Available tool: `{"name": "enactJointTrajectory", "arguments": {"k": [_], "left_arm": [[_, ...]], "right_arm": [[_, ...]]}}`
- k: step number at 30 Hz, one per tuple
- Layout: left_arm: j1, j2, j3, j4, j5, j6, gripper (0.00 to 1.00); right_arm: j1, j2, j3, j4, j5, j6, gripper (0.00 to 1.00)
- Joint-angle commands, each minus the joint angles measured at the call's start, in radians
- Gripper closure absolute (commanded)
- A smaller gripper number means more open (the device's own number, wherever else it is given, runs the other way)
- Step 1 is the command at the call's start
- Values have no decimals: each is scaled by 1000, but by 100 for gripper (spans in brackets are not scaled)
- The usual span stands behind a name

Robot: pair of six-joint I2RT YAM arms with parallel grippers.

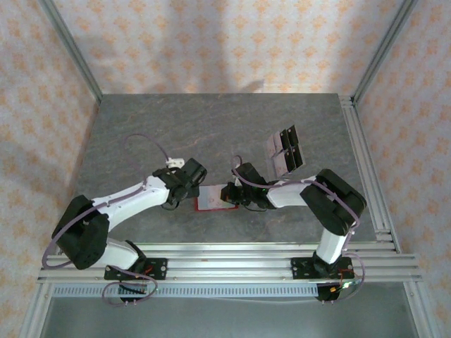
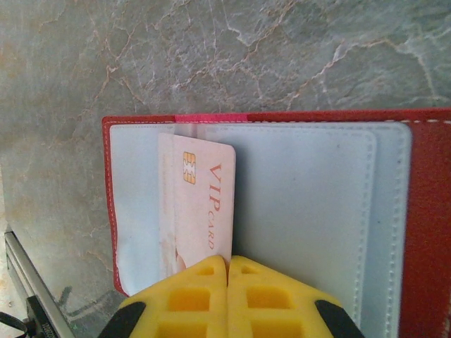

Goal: Put the credit cards into the card holder

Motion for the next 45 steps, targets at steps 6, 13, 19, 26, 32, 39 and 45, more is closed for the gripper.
{"name": "enactJointTrajectory", "arguments": {"k": [6,13,19,26,32,39,45], "left_arm": [[13,61,-65,15,-12,-1,0],[12,119,-81,56,13,16,0],[12,134,-79,84,35,28,0],[10,145,-87,103,51,23,0],[9,144,-106,122,56,13,0],[9,141,-122,134,58,12,0],[9,137,-126,141,58,12,0]], "right_arm": [[12,30,29,-50,3,-8,100],[13,44,41,-61,-6,-12,100],[22,68,75,-82,-15,-19,100],[24,43,101,-144,-6,-46,81],[23,-42,160,-314,54,-106,52],[23,-59,244,-506,148,-166,51],[22,-12,304,-560,149,-185,86]]}}
